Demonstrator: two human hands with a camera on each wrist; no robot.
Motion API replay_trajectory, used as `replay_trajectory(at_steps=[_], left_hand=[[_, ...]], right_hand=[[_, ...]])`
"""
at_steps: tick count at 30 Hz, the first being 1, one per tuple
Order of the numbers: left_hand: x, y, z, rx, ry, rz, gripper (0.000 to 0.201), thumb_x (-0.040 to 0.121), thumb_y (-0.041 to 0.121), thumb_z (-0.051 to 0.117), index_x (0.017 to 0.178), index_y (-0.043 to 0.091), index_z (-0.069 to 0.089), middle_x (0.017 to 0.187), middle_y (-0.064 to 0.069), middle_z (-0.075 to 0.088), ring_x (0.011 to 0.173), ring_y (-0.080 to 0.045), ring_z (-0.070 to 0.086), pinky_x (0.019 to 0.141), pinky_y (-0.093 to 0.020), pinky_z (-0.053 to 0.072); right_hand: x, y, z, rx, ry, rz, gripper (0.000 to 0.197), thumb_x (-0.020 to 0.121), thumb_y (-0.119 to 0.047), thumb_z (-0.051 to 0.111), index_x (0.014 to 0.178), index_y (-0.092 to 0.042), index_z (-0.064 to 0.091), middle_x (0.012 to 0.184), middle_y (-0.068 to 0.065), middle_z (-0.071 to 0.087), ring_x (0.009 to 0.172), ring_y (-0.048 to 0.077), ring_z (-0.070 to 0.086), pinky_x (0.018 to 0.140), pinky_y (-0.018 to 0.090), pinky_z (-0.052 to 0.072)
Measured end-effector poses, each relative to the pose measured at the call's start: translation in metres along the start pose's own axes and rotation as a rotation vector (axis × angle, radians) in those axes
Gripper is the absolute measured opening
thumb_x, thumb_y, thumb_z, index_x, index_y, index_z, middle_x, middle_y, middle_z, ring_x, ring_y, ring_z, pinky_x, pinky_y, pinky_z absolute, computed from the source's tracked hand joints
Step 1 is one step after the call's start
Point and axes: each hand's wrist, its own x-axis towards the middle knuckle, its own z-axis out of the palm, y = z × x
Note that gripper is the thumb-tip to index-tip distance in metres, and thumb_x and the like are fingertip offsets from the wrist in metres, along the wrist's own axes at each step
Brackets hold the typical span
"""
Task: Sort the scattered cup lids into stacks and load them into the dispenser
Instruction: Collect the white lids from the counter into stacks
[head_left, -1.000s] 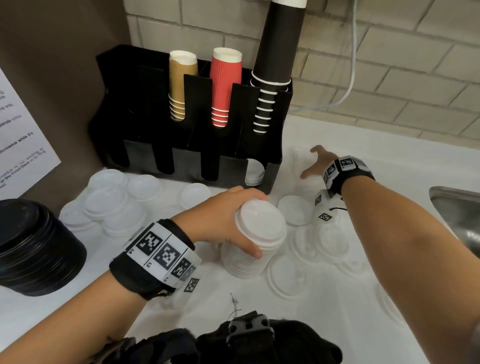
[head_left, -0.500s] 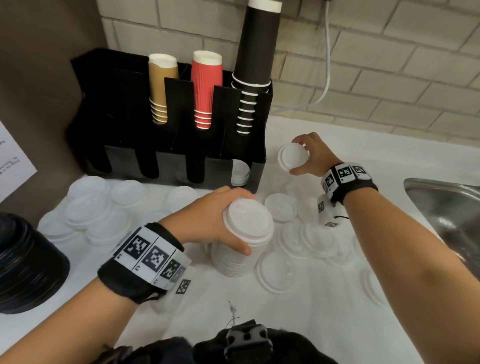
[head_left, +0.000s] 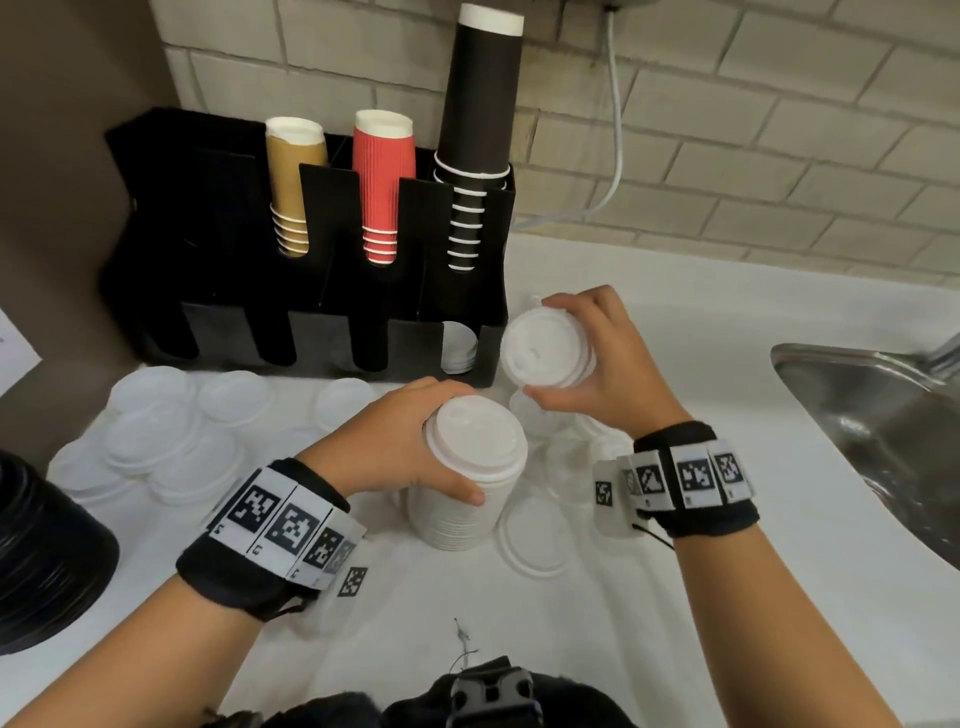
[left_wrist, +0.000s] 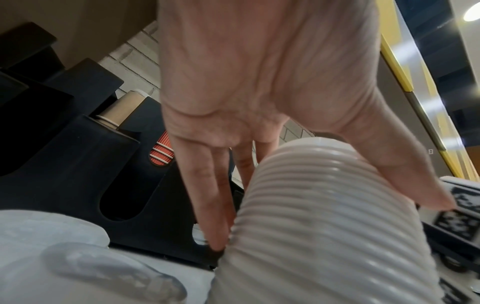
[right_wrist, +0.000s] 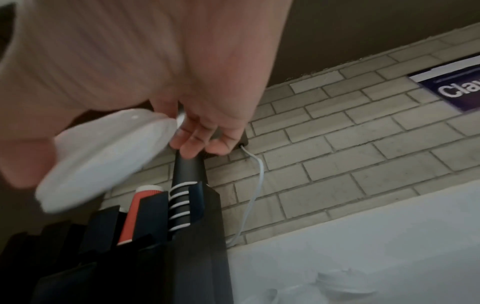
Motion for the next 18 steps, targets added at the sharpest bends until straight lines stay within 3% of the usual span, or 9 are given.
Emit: replay_trajectory(at_steps=[3, 5, 7, 10, 12, 14, 16, 18], left_hand=[[0.000, 0.000, 0.000, -0.003, 0.003, 0.004, 0.080, 0.046, 0.042, 0.094, 0.113, 0.052, 0.052, 0.114, 0.022, 0.054, 0.107, 0.006, 0.051, 0.089, -0.017, 0.042], [-0.001, 0.000, 0.000, -0.006, 0.001, 0.003, 0.079, 0.045, 0.044, 0.093, 0.112, 0.054, 0.051, 0.115, 0.022, 0.054, 0.108, 0.006, 0.051, 0.089, -0.018, 0.041], [0.000, 0.001, 0.000, -0.002, 0.004, 0.006, 0.079, 0.046, 0.042, 0.094, 0.111, 0.054, 0.051, 0.115, 0.021, 0.054, 0.109, 0.005, 0.051, 0.087, -0.016, 0.041], [0.000, 0.000, 0.001, 0.012, 0.010, 0.005, 0.078, 0.045, 0.041, 0.095, 0.106, 0.057, 0.049, 0.112, 0.023, 0.053, 0.106, 0.009, 0.050, 0.085, -0.012, 0.039], [0.001, -0.001, 0.001, 0.006, 0.008, 0.001, 0.080, 0.042, 0.045, 0.093, 0.108, 0.056, 0.051, 0.111, 0.025, 0.054, 0.105, 0.011, 0.050, 0.084, -0.012, 0.039], [0.001, -0.001, 0.000, 0.007, 0.002, -0.003, 0.082, 0.036, 0.054, 0.089, 0.110, 0.054, 0.052, 0.111, 0.026, 0.054, 0.104, 0.013, 0.050, 0.085, -0.013, 0.040], [0.002, -0.001, -0.002, 0.030, -0.015, -0.004, 0.085, 0.035, 0.058, 0.087, 0.112, 0.052, 0.052, 0.112, 0.027, 0.054, 0.106, 0.010, 0.050, 0.088, -0.016, 0.042], [0.004, 0.001, -0.004, 0.066, -0.043, -0.010, 0.084, 0.036, 0.058, 0.088, 0.111, 0.051, 0.052, 0.112, 0.029, 0.053, 0.106, 0.008, 0.051, 0.088, -0.017, 0.043]], right_hand=[[-0.016, -0.004, 0.004, -0.044, 0.044, 0.109, 0.080, 0.056, -0.039, 0.089, 0.123, -0.012, 0.055, 0.109, -0.002, 0.043, 0.100, 0.009, 0.046, 0.090, 0.007, 0.034], [-0.030, -0.001, 0.009, -0.153, 0.061, 0.221, 0.079, 0.058, -0.051, 0.083, 0.123, -0.017, 0.056, 0.110, -0.001, 0.047, 0.104, 0.017, 0.048, 0.093, 0.028, 0.040], [-0.043, 0.001, 0.017, -0.276, -0.050, 0.362, 0.080, 0.061, -0.067, 0.071, 0.126, -0.024, 0.053, 0.118, -0.002, 0.050, 0.111, 0.021, 0.045, 0.093, 0.039, 0.036], [-0.053, 0.007, 0.030, -0.326, -0.276, 0.512, 0.090, 0.068, -0.078, 0.056, 0.142, -0.029, 0.037, 0.138, -0.004, 0.046, 0.127, 0.023, 0.035, 0.095, 0.045, 0.029], [-0.053, 0.013, 0.029, -0.275, -0.327, 0.583, 0.090, 0.077, -0.074, 0.052, 0.149, -0.029, 0.024, 0.149, -0.004, 0.037, 0.136, 0.025, 0.027, 0.101, 0.048, 0.027], [-0.050, 0.020, 0.018, -0.167, -0.265, 0.614, 0.076, 0.089, -0.061, 0.048, 0.150, -0.026, 0.022, 0.150, -0.002, 0.036, 0.138, 0.025, 0.027, 0.106, 0.049, 0.027], [-0.041, 0.029, -0.002, -0.024, -0.163, 0.626, 0.060, 0.096, -0.044, 0.047, 0.148, -0.020, 0.030, 0.144, 0.004, 0.044, 0.133, 0.025, 0.038, 0.107, 0.040, 0.031], [-0.027, 0.037, -0.024, 0.077, -0.044, 0.643, 0.047, 0.099, -0.030, 0.048, 0.143, -0.015, 0.040, 0.132, 0.005, 0.053, 0.119, 0.020, 0.050, 0.095, 0.027, 0.037]])
